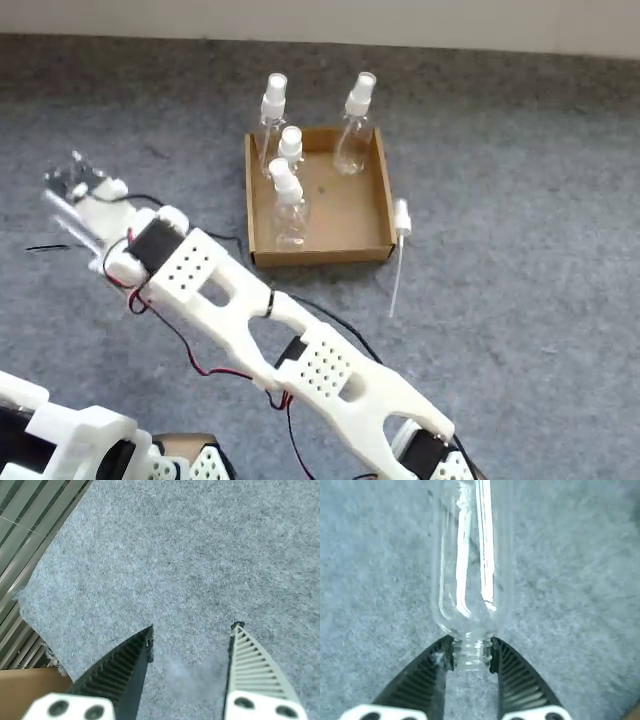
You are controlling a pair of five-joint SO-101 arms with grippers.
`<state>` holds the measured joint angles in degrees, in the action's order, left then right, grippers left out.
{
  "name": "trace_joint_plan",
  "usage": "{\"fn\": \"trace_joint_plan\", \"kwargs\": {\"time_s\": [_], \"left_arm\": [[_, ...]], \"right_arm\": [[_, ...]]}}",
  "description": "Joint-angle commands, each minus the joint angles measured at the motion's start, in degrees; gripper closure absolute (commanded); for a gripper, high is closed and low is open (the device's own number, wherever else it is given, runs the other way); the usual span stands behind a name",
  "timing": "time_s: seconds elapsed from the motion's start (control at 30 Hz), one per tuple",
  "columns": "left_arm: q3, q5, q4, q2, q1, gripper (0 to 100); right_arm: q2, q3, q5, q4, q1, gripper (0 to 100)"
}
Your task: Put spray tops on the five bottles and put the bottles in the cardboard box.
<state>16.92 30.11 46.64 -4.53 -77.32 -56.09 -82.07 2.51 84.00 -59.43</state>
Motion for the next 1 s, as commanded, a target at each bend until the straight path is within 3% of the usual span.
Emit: {"fn": "trace_joint_plan", "kwargs": {"time_s": [0.0,0.1,0.33,0.53,0.63,0.8,0.97], "left_arm": [[-1.6,0.5,-0.6,-0.7,0.0,77],[-1.7,0.5,-0.6,-0.7,0.1,77],[-1.7,0.5,-0.5,-1.5,0.7,77],[-1.3,0.4,4.7,-10.8,2.2,77],[-1.1,0.4,9.6,-16.8,5.1,77],[-1.1,0.4,22.1,-27.2,17.7,77],[-1.3,0.4,38.3,-39.1,42.4,77]], "right_arm": [[7.0,-17.1,-0.3,10.0,3.8,99.5],[11.8,-21.1,-0.4,17.7,7.1,99.5],[32.0,-10.9,-0.6,17.3,21.3,99.5],[59.1,30.0,-19.0,17.3,38.0,99.5],[70.2,52.7,-27.9,16.5,49.6,99.5],[77.7,82.0,-42.5,3.9,68.1,99.5],[74.9,100.7,-47.5,-10.7,77.1,99.5]]}}
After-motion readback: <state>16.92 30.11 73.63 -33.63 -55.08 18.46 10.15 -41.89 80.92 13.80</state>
